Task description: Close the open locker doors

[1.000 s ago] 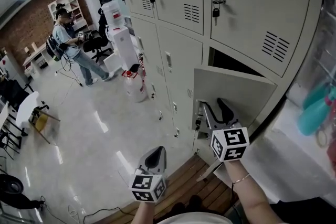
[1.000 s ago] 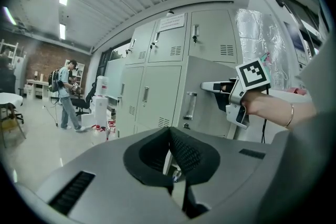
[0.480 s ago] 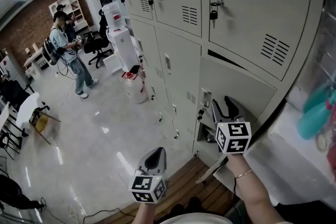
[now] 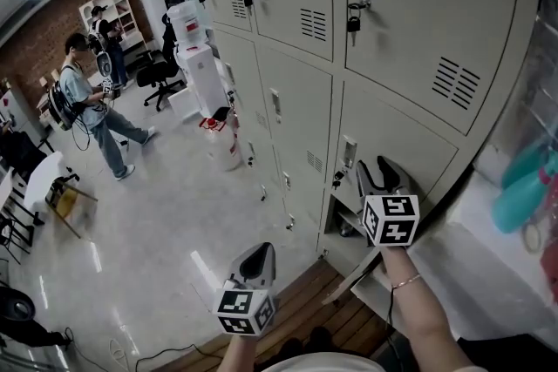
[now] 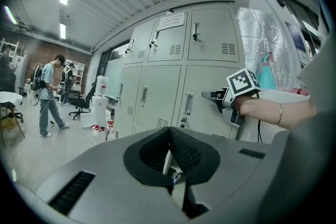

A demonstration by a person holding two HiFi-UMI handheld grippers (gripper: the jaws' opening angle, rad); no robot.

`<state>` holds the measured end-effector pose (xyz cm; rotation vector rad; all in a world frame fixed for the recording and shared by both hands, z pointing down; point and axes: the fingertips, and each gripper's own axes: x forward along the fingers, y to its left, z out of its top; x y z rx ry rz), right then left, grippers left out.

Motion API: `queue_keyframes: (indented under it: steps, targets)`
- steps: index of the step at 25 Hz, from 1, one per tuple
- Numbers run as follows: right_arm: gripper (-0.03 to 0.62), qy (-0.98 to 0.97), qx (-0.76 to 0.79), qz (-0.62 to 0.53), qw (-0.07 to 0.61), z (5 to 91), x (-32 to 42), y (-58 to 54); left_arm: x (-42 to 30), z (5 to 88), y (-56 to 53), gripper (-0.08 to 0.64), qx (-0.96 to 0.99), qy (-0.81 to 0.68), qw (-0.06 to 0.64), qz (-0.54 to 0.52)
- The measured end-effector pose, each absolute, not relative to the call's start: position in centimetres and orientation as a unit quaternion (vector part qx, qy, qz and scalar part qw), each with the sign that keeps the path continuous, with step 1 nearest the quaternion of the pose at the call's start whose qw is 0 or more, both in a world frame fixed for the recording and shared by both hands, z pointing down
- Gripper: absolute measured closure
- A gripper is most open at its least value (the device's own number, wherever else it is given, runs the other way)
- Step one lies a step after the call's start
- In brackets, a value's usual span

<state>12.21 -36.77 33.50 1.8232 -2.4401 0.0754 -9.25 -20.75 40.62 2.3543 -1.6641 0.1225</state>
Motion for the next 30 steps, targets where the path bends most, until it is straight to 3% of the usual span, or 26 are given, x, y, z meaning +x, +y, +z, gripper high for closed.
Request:
queue_keyframes:
  steps: [14, 30]
  targets:
    - [0.426, -0.818, 0.574, 0.023, 0.037, 33.7, 11.4, -34.1, -9.7, 40.8, -19.7, 0.541, 0.811, -0.571, 0.125, 0.042]
    - [0.445, -0.802, 0.588, 0.084, 0.062, 43.2, 12.7, -21.5, -5.3, 42.7, -18.4, 0.541, 0.855, -0.499, 0.121, 0.071]
